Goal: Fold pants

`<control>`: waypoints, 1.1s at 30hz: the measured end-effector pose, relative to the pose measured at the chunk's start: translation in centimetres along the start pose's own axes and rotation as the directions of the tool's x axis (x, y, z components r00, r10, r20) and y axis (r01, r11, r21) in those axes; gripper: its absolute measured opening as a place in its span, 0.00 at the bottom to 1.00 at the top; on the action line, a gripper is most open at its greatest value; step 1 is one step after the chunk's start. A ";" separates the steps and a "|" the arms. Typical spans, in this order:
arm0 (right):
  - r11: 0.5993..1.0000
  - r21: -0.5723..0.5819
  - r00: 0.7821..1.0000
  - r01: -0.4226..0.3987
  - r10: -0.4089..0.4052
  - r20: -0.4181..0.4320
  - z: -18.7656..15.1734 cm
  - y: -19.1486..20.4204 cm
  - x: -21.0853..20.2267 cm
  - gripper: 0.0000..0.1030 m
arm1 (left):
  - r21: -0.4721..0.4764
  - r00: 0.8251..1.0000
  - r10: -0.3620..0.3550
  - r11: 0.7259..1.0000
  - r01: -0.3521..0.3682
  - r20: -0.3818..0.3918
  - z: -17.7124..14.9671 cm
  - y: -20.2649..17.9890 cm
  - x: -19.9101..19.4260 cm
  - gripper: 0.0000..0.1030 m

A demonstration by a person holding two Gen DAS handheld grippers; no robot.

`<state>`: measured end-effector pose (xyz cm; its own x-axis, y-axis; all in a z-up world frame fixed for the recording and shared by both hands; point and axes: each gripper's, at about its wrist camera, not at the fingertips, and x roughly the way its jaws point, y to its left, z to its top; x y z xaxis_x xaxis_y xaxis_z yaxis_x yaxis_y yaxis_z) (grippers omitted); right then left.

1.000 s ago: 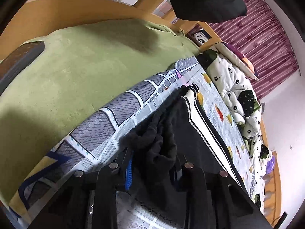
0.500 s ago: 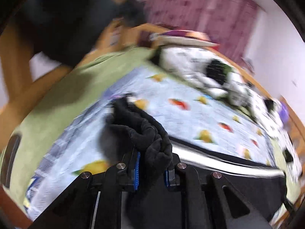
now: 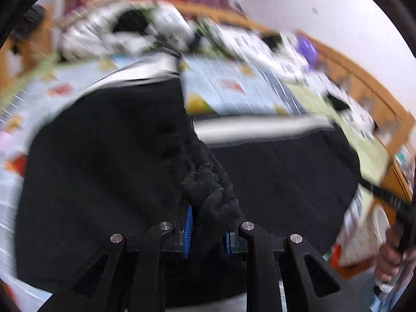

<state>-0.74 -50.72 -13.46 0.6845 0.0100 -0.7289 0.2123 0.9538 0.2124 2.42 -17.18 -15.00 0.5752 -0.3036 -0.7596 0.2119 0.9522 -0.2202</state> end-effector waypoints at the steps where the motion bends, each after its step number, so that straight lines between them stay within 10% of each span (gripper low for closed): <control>1: 1.000 0.002 1.000 -0.001 0.001 -0.004 -0.1 -0.2 0.0 0.44 | 0.017 1.000 0.014 1.000 -0.014 -0.019 -0.9 -1.0 0.8 0.17; 4: 1.000 -0.002 1.000 0.000 0.000 -0.017 -0.4 -0.4 0.2 0.44 | 0.112 0.995 0.095 0.989 -0.097 0.031 -2.6 -3.2 0.9 0.23; 9: 0.998 -0.049 0.998 -0.033 0.030 -0.048 -0.6 1.2 0.9 0.44 | 0.109 0.999 -0.053 0.993 0.054 -0.009 -2.9 -0.8 -3.1 0.43; 13: 0.988 -0.096 0.990 -0.121 0.113 -0.080 -0.7 4.0 1.2 0.44 | 0.046 0.998 0.001 0.999 -0.004 0.063 -3.2 4.2 -7.3 0.54; 20: 0.925 -0.169 0.928 -0.340 0.301 -0.217 -1.6 13.9 2.7 0.43 | -0.062 0.980 0.172 0.984 -0.166 0.105 -2.9 13.5 -10.2 0.57; 26: 0.882 -0.340 0.932 -0.327 0.241 -0.271 -4.1 20.4 4.4 0.43 | -0.161 0.993 0.113 0.981 -0.104 0.044 -4.7 18.8 -10.0 0.57; 33: 0.833 -0.443 0.943 -0.332 0.293 -0.155 -5.4 20.6 1.4 0.15 | -0.258 0.999 0.035 0.966 -0.029 0.020 -5.6 20.4 -7.9 0.58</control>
<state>0.86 -29.42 -13.66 0.6003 0.3355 -0.7260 -0.3587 0.9243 0.1306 -2.26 4.80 -16.93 0.5981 -0.2703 -0.7545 -0.0158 0.9373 -0.3483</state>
